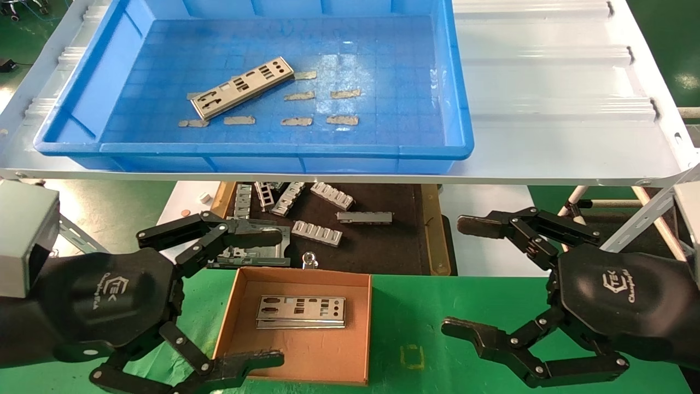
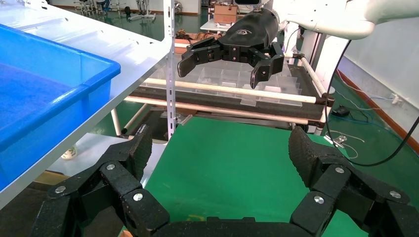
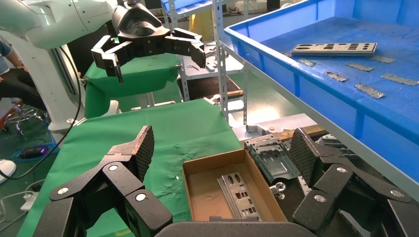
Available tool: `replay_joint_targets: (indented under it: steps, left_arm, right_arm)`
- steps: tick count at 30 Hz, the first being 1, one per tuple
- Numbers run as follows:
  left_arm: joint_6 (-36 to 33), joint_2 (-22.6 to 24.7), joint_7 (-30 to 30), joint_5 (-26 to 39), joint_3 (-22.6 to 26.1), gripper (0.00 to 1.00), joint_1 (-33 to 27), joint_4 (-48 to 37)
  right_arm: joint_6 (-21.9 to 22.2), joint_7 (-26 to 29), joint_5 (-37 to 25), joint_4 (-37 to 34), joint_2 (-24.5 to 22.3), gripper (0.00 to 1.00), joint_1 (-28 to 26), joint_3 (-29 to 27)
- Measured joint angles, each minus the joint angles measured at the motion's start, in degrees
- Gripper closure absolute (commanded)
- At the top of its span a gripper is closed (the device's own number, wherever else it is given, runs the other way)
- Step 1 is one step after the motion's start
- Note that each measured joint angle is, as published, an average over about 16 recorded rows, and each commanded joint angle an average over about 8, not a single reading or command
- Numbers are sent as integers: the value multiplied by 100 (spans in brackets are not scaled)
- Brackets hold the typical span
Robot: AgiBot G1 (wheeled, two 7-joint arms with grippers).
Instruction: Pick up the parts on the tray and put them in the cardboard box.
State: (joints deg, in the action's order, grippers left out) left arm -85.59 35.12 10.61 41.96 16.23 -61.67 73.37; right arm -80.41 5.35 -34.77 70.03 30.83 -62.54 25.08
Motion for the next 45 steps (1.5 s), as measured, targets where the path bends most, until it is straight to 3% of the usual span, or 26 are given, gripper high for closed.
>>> replay_joint_targets:
  steps: [45]
  left_arm:
    - [0, 0, 0, 0, 0, 0, 0, 0]
  right_arm:
    - [0, 0, 0, 0, 0, 0, 0, 0]
